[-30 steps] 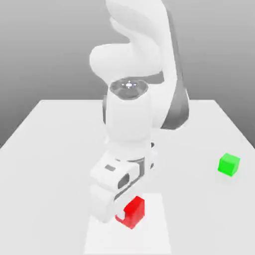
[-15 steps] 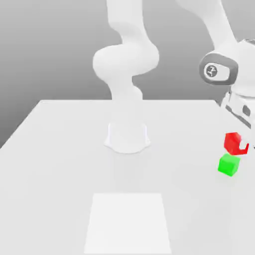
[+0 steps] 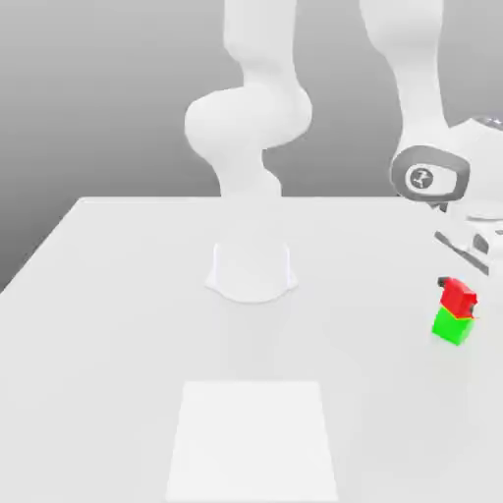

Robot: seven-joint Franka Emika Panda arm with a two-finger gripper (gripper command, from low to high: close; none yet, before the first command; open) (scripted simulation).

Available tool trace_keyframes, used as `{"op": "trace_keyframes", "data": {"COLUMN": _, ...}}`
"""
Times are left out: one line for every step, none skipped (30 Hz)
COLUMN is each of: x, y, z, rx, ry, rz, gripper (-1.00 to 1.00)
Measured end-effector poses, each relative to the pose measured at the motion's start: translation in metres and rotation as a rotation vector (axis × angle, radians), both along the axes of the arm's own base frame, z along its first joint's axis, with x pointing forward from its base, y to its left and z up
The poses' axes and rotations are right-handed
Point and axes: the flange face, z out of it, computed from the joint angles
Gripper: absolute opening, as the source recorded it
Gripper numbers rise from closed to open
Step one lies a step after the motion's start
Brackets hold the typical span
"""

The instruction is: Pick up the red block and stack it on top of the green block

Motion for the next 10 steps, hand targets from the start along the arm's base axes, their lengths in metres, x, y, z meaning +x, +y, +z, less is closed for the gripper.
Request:
{"op": "trace_keyframes", "data": {"x": 0.0, "y": 0.0, "z": 0.002, "rx": 0.0, "ry": -0.001, "rz": -0.001, "gripper": 1.0}}
{"op": "trace_keyframes", "data": {"x": 0.001, "y": 0.001, "z": 0.007, "rx": 0.001, "ry": -0.003, "rz": -0.001, "gripper": 1.0}}
{"op": "trace_keyframes", "data": {"x": 0.002, "y": 0.002, "z": 0.014, "rx": 0.001, "ry": -0.004, "rz": -0.002, "gripper": 1.0}}
{"op": "trace_keyframes", "data": {"x": 0.002, "y": 0.002, "z": 0.021, "rx": 0.0, "ry": -0.006, "rz": -0.001, "gripper": 1.0}}
{"op": "trace_keyframes", "data": {"x": 0.002, "y": 0.003, "z": 0.028, "rx": 0.0, "ry": -0.007, "rz": -0.001, "gripper": 1.0}}
{"op": "trace_keyframes", "data": {"x": 0.002, "y": 0.003, "z": 0.035, "rx": 0.0, "ry": -0.007, "rz": 0.0, "gripper": 1.0}}
{"op": "trace_keyframes", "data": {"x": 0.002, "y": 0.003, "z": 0.042, "rx": 0.0, "ry": -0.006, "rz": 0.0, "gripper": 1.0}}
{"op": "trace_keyframes", "data": {"x": 0.001, "y": 0.002, "z": 0.048, "rx": 0.0, "ry": -0.006, "rz": 0.0, "gripper": 1.0}}
{"op": "trace_keyframes", "data": {"x": 0.001, "y": 0.002, "z": 0.054, "rx": 0.0, "ry": -0.004, "rz": 0.0, "gripper": 1.0}}
{"op": "trace_keyframes", "data": {"x": 0.0, "y": 0.001, "z": 0.06, "rx": 0.0, "ry": -0.002, "rz": 0.0, "gripper": 1.0}}
